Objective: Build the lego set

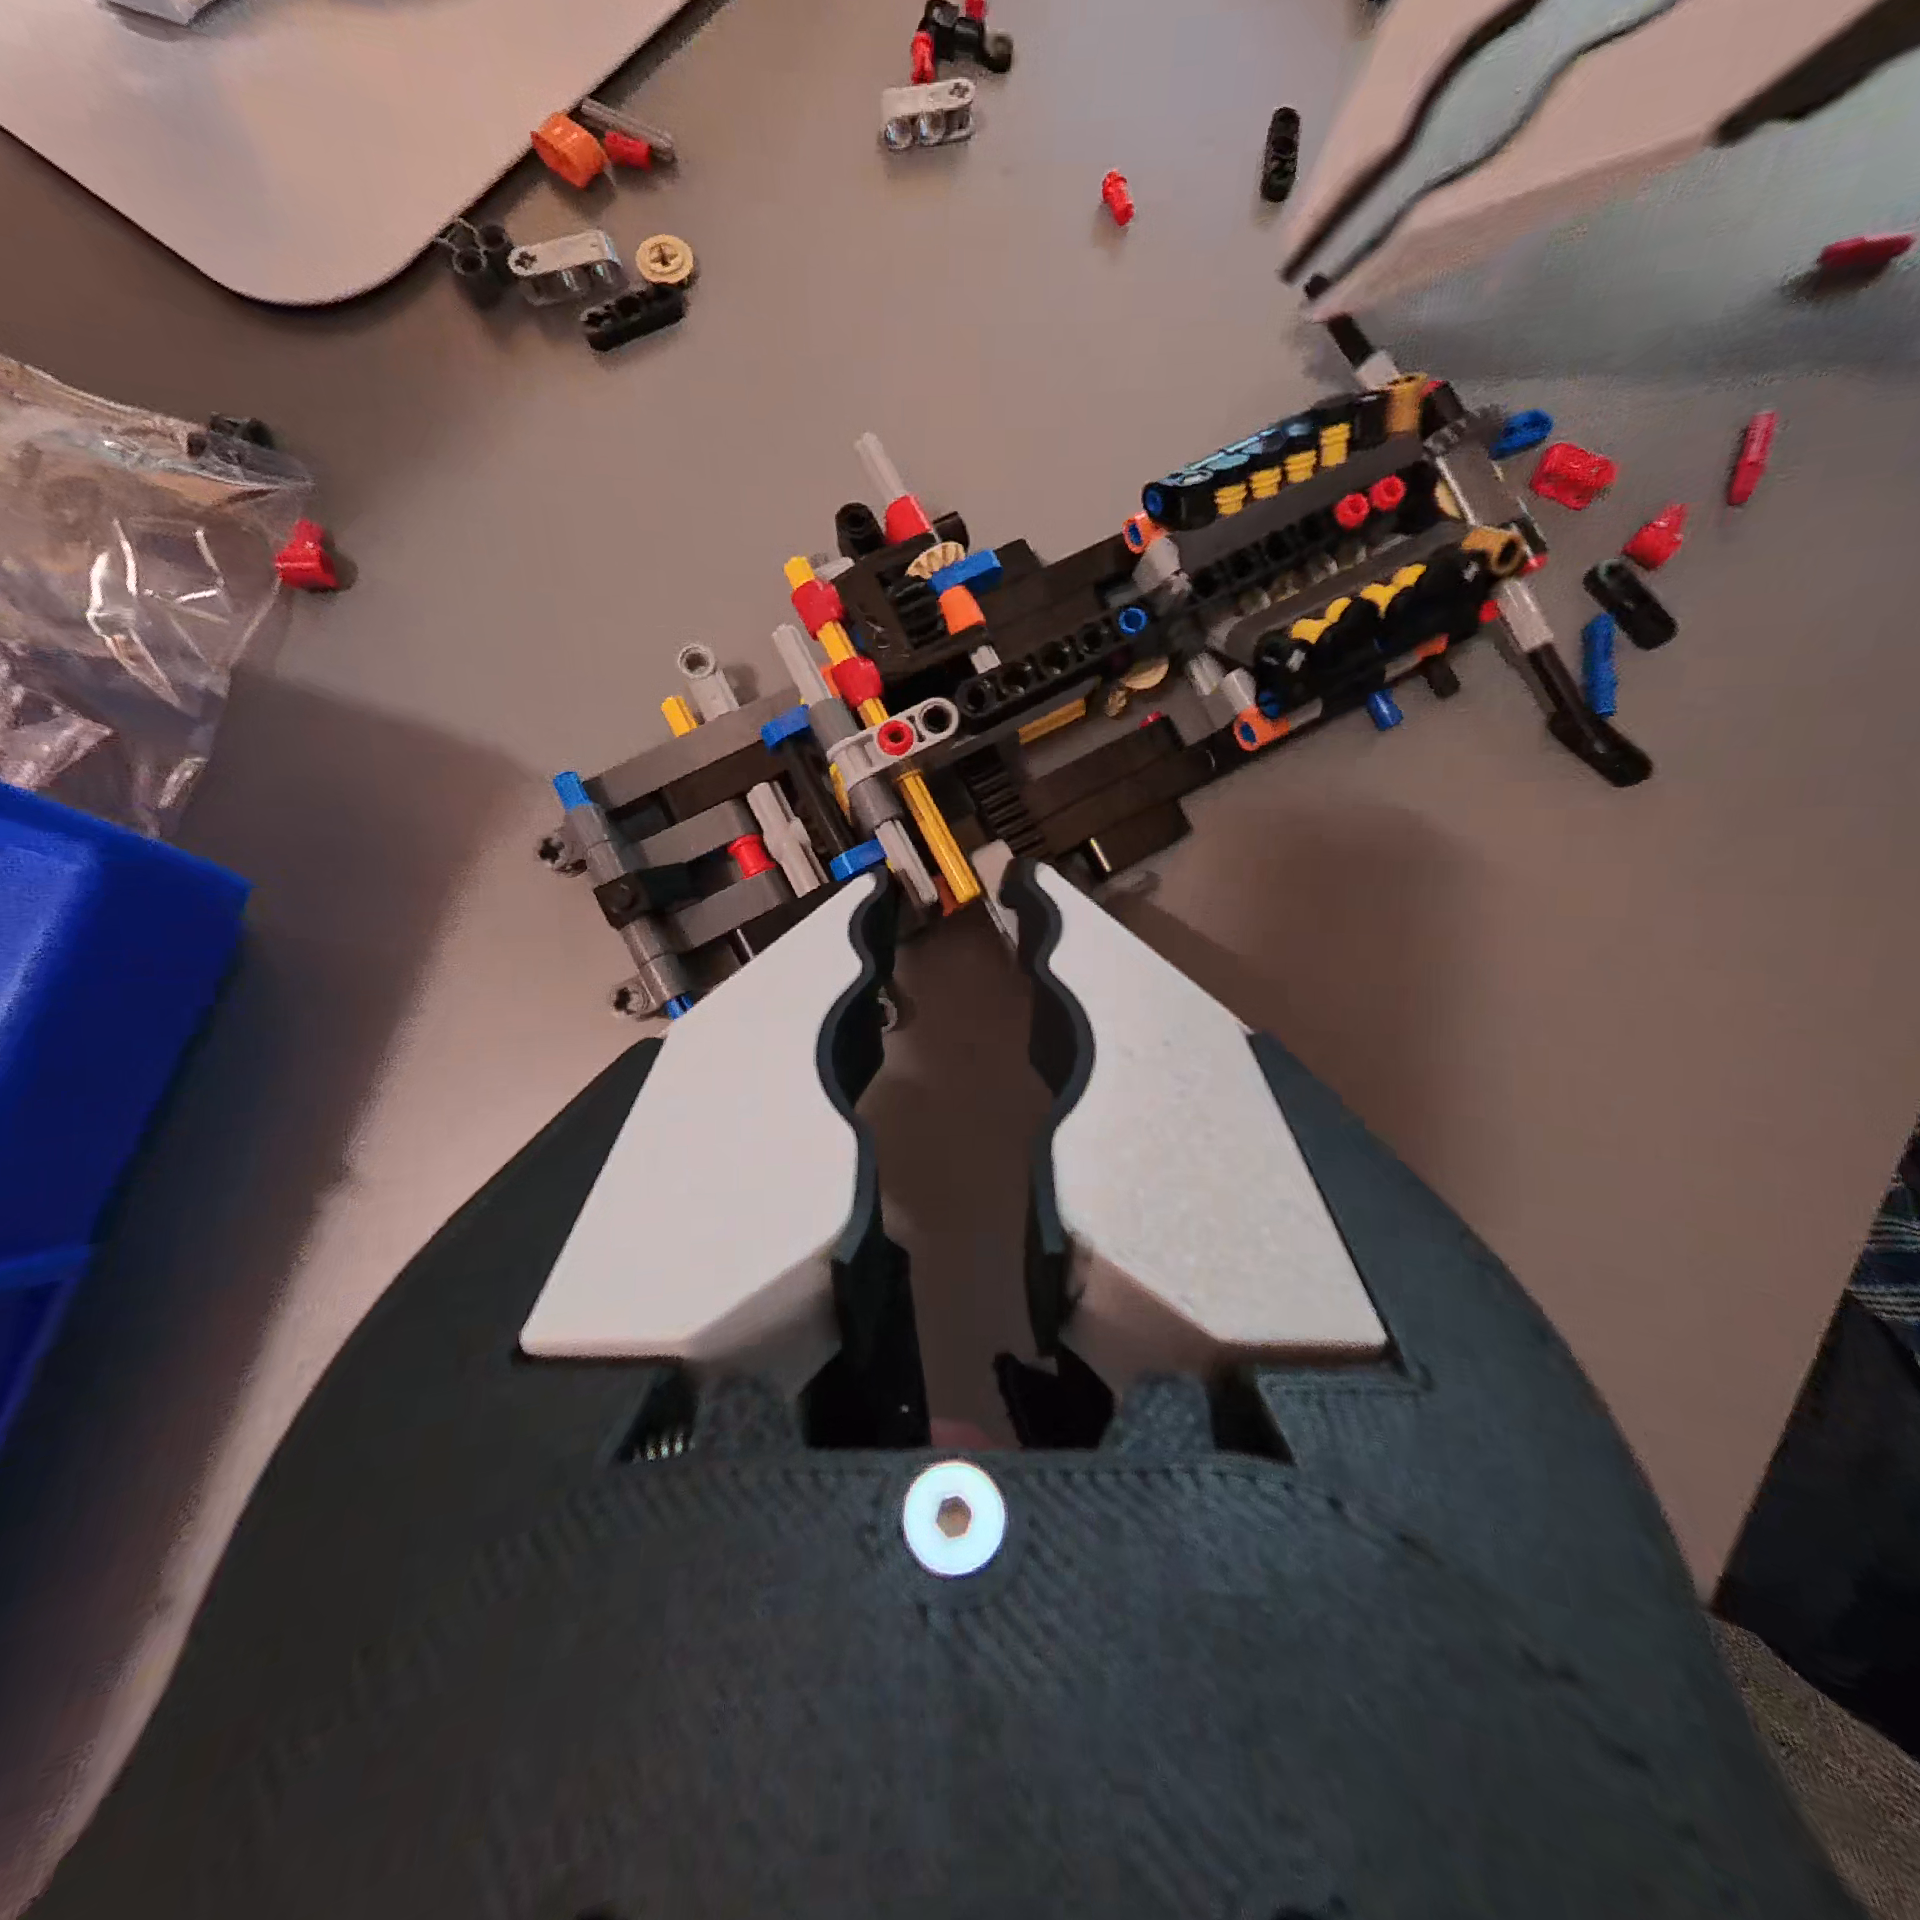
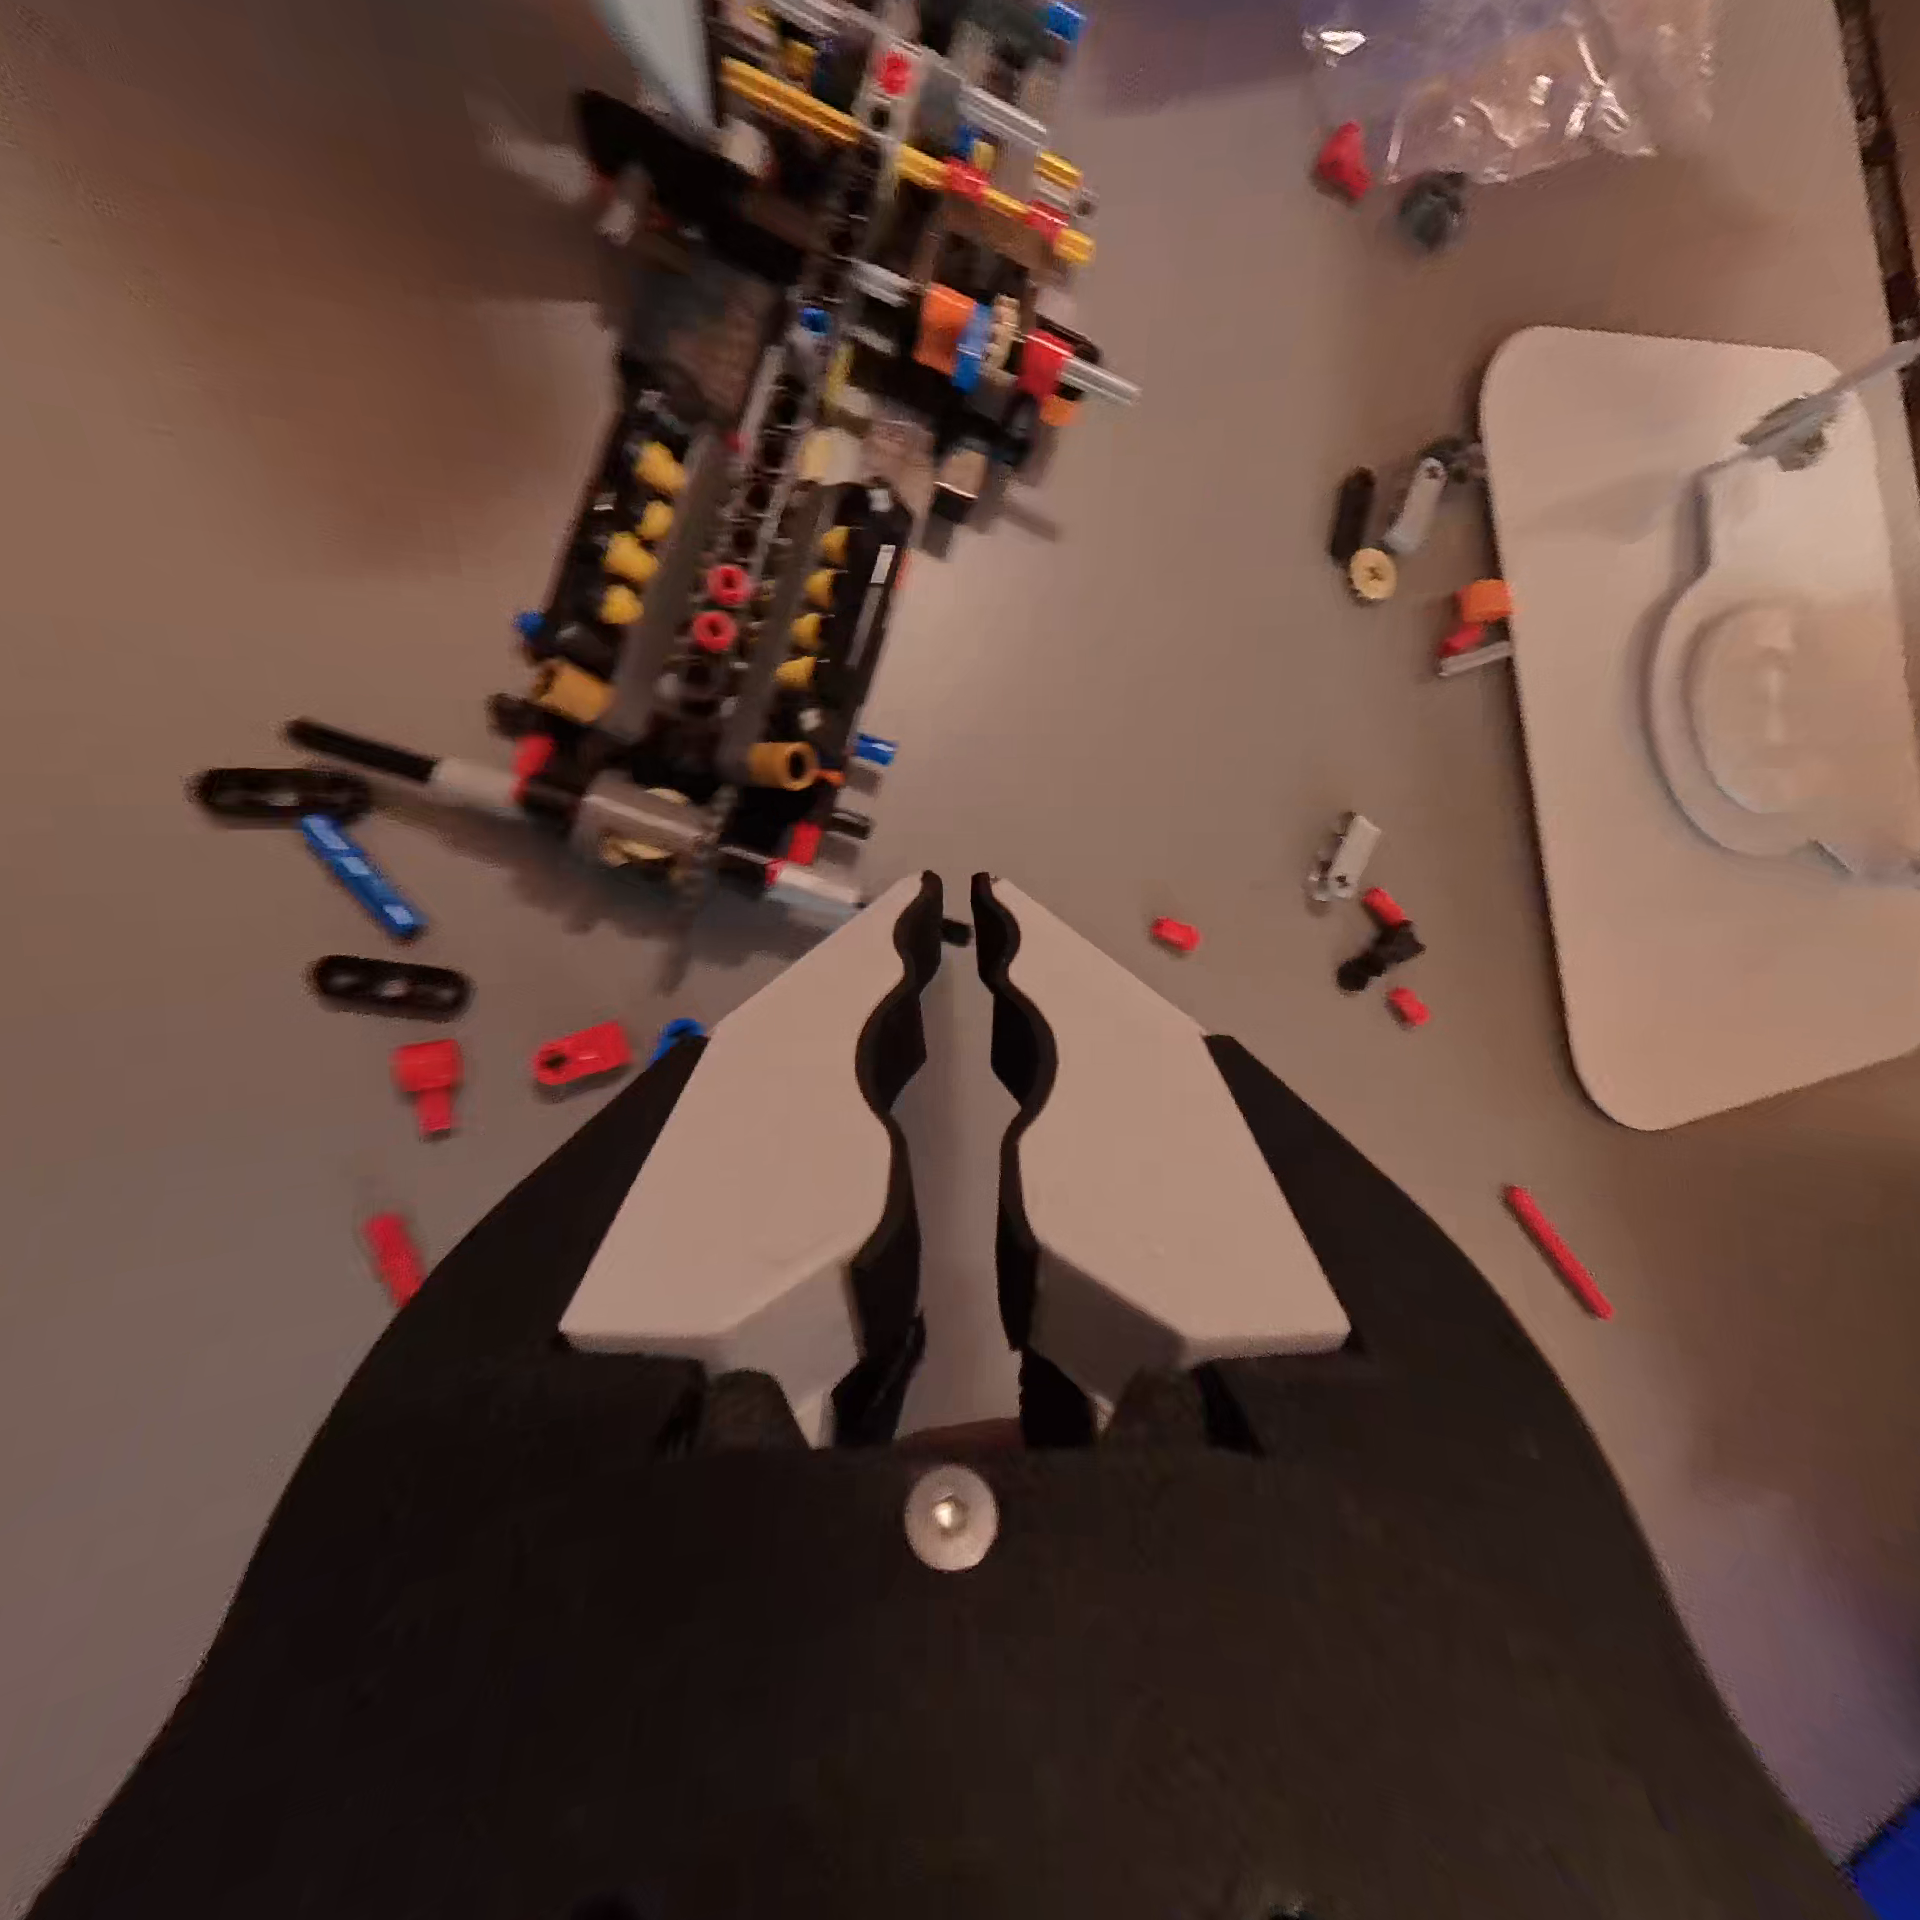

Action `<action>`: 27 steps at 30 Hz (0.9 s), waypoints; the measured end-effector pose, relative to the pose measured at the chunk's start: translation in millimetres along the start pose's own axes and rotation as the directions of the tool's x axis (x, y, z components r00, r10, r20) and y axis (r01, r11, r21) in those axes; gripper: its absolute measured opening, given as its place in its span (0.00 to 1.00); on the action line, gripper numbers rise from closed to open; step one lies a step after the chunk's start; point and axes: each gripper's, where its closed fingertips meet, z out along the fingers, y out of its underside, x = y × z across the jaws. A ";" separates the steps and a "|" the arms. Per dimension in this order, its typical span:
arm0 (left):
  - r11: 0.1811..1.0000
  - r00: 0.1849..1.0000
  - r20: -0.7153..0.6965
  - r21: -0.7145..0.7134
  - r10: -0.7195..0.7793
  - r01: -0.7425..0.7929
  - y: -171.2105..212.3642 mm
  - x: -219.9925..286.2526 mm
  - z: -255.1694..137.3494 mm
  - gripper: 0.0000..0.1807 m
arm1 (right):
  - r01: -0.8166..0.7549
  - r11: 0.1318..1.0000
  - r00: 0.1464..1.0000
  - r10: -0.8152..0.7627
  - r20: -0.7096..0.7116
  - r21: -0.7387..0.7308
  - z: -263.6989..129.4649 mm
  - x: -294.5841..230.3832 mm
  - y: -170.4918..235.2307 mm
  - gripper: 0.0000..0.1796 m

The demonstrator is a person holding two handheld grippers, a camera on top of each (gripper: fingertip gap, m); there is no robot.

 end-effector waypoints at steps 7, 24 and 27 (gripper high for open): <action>0.999 0.999 0.016 -0.003 0.049 -0.049 6.7 10.9 -12.7 0.19 | -0.071 0.997 0.997 0.072 -0.027 0.037 -14.0 15.6 -1.7 0.08; 0.996 0.999 0.022 -0.083 0.027 -0.025 34.2 -10.2 -7.3 0.45 | -0.242 0.970 0.952 0.243 0.183 -0.027 0.4 -46.7 6.2 0.33; 0.995 0.998 0.062 -0.097 0.011 -0.005 37.6 -8.6 -9.2 0.45 | -0.232 0.972 0.952 0.232 0.199 -0.024 3.0 -38.6 7.3 0.33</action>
